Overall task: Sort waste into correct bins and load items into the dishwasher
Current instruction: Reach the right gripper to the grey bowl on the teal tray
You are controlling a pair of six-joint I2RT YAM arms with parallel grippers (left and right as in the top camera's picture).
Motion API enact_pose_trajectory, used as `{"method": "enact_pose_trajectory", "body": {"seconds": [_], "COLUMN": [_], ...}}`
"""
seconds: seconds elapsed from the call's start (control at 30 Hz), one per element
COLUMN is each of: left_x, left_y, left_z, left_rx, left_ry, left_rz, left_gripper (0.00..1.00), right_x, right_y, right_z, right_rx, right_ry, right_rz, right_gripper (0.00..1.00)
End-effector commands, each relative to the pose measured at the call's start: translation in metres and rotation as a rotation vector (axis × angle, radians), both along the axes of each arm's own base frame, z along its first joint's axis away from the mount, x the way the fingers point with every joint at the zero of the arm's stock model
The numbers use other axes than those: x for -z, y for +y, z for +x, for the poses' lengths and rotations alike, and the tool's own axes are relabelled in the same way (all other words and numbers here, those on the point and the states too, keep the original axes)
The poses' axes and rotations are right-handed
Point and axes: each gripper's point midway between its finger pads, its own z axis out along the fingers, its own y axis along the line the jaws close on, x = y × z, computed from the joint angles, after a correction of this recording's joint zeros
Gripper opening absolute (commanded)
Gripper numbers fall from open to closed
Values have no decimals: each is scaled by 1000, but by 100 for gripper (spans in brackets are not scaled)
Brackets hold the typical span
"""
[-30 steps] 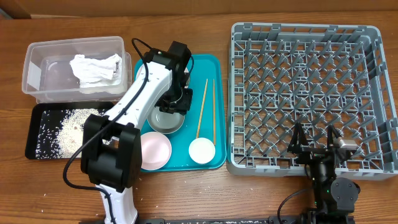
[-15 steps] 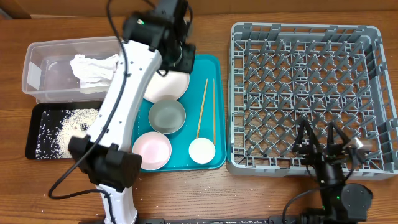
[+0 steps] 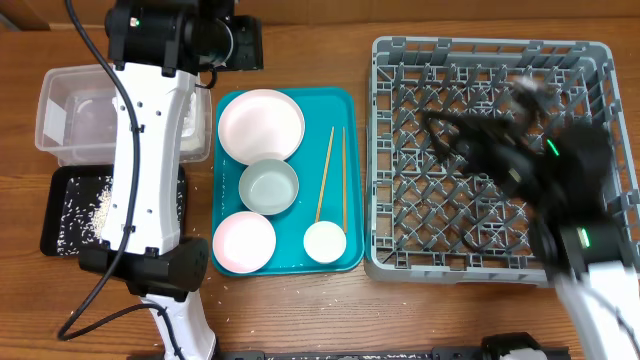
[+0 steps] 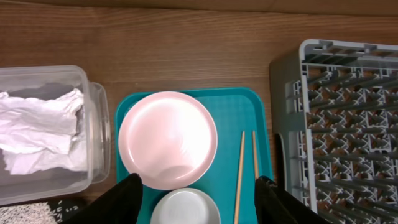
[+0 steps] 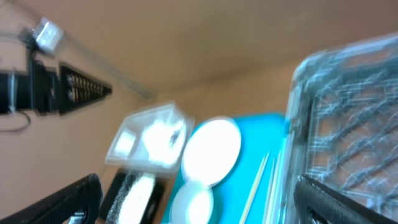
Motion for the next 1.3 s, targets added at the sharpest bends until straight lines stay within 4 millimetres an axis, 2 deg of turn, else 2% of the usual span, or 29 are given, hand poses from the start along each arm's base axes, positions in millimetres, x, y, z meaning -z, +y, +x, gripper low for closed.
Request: {"method": "enact_pose_trajectory", "body": {"seconds": [0.0, 0.07, 0.17, 0.27, 0.3, 0.33, 0.37, 0.43, 0.53, 0.7, 0.73, 0.8, 0.87, 1.1, 1.27], "left_x": [-9, -9, -9, -9, -10, -10, -12, -13, -14, -14, -13, -12, -9, -11, -9], "left_y": [16, 23, 31, 39, 44, 48, 57, 67, 80, 91, 93, 96, 101, 112, 114], "left_z": [3, 4, 5, 7, 10, 11, 15, 17, 19, 20, 21, 22, 24, 26, 26], "left_rx": [-43, -65, -90, -112, -126, -135, -156, -179, -208, -231, -235, -243, -253, -279, -284], "left_ry": [-34, -39, -43, -49, -55, -60, -70, -77, -83, -85, -84, -82, -81, -90, -86], "left_rz": [43, 67, 94, 109, 110, 111, 109, 106, 105, 107, 108, 110, 110, 116, 120], "left_gripper": [63, 66, 68, 69, 70, 70, 71, 71, 72, 72, 73, 74, 75, 77, 78], "right_x": [14, 37, 68, 115, 142, 156, 181, 201, 214, 209, 212, 221, 239, 272, 279], "right_y": [64, 101, 140, 168, 181, 187, 193, 194, 196, 201, 201, 203, 211, 222, 221], "right_z": [26, 39, 48, 52, 53, 53, 51, 50, 50, 55, 55, 53, 47, 33, 32], "right_rx": [-151, -197, -261, -300, -319, -330, -348, -345, -354, -352, -346, -336, -326, -286, -268], "right_ry": [69, 129, 157, 228, 270, 292, 337, 383, 410, 374, 375, 380, 376, 357, 381], "right_rz": [-121, -210, -275, -307, -317, -328, -348, -357, -357, -344, -355, -386, -454, -605, -609], "right_gripper": [100, 100, 100, 100, 100, 100, 100, 100, 100, 100, 96, 78, 53, 39, 28]}}
